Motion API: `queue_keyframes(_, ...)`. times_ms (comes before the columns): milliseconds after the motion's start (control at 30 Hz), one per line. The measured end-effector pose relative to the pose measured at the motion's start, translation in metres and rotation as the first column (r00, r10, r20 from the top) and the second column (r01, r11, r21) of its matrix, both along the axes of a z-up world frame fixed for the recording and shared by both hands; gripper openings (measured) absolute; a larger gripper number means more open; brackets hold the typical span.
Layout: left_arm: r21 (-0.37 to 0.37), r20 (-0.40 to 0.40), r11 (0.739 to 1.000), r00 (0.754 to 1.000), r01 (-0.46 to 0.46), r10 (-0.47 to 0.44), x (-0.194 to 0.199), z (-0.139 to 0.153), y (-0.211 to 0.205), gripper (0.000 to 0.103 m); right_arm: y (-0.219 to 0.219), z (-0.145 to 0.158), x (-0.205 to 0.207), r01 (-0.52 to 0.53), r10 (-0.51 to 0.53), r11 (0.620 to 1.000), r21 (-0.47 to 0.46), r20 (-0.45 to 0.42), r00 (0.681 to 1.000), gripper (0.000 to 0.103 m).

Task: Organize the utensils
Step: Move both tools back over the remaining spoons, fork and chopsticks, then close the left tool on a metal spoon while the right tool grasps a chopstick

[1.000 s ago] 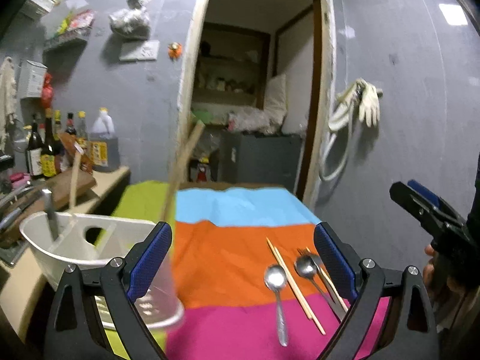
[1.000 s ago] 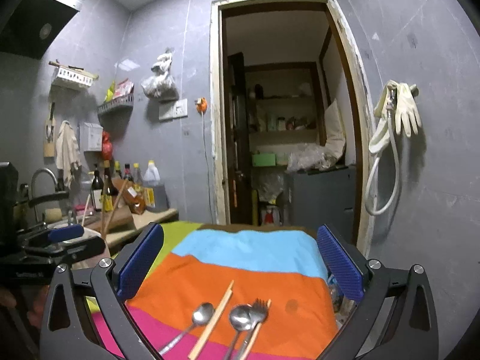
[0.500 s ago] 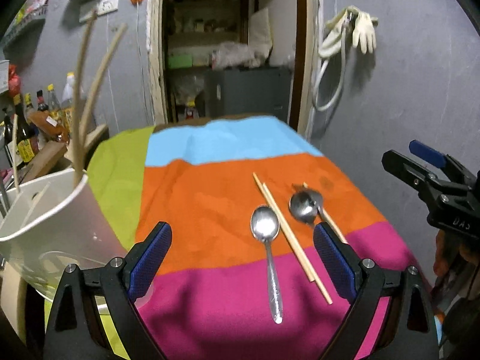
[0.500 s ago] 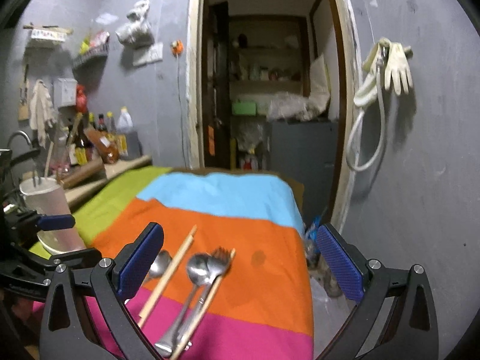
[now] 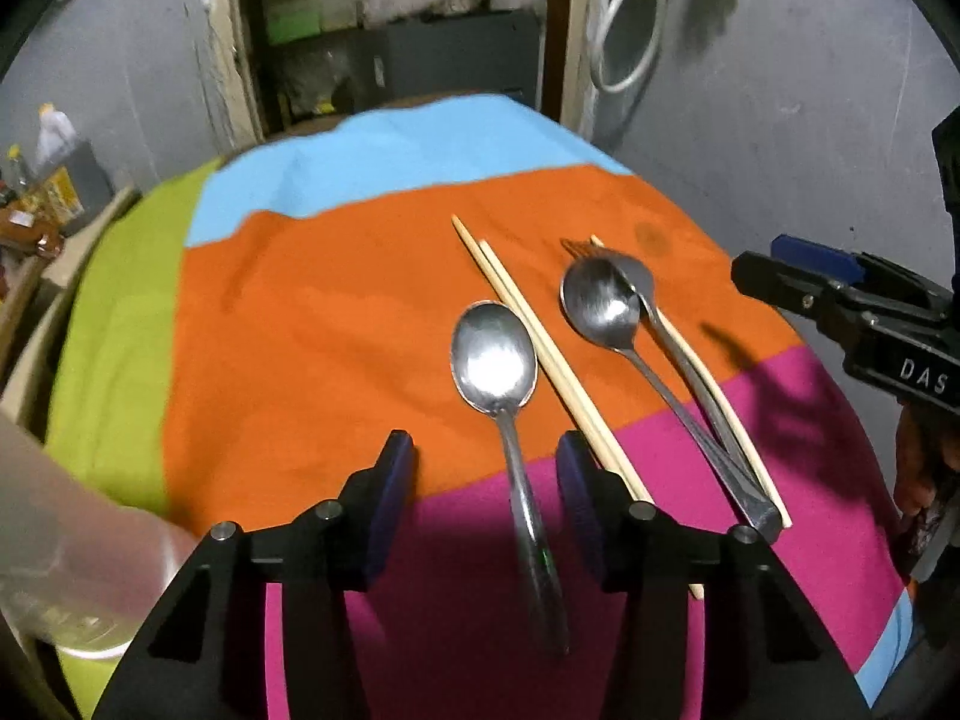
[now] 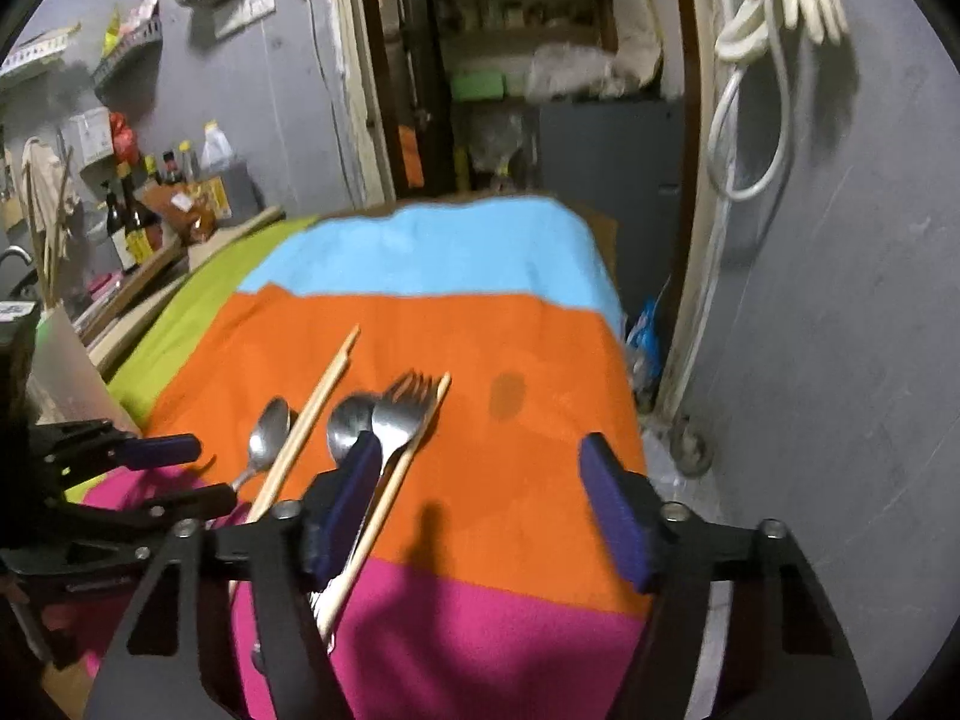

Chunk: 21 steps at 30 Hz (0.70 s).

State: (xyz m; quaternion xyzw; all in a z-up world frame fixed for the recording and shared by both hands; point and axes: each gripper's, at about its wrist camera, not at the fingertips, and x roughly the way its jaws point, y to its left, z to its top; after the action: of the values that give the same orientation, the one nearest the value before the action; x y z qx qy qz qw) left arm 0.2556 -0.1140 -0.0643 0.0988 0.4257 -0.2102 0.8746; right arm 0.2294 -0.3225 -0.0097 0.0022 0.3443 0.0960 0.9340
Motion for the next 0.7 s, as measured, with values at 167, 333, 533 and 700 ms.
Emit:
queue_keyframes(167,0.006,-0.003,1.0,1.0,0.004,-0.004,0.009,-0.003,-0.004,0.044,0.003,-0.012,0.009,-0.038,0.038,0.999,0.004,-0.082,0.996,0.051)
queue_keyframes(333,0.008,0.007,1.0,1.0,-0.002,0.002,0.022,-0.005,-0.011,0.044,0.017,-0.021,0.018,-0.091,0.084,0.995,-0.042,-0.144,0.986,0.05)
queue_keyframes(533,0.013,0.017,1.0,1.0,0.001,-0.001,0.038,-0.005,-0.016,0.043,0.025,-0.028,0.03,-0.118,0.102,0.99,-0.083,-0.179,0.979,0.05)
queue_keyframes(700,0.029,0.03,1.0,1.0,-0.011,0.01,0.04,-0.004,-0.013,0.031,0.032,-0.032,0.041,-0.117,0.092,0.985,-0.123,-0.19,0.977,0.047)
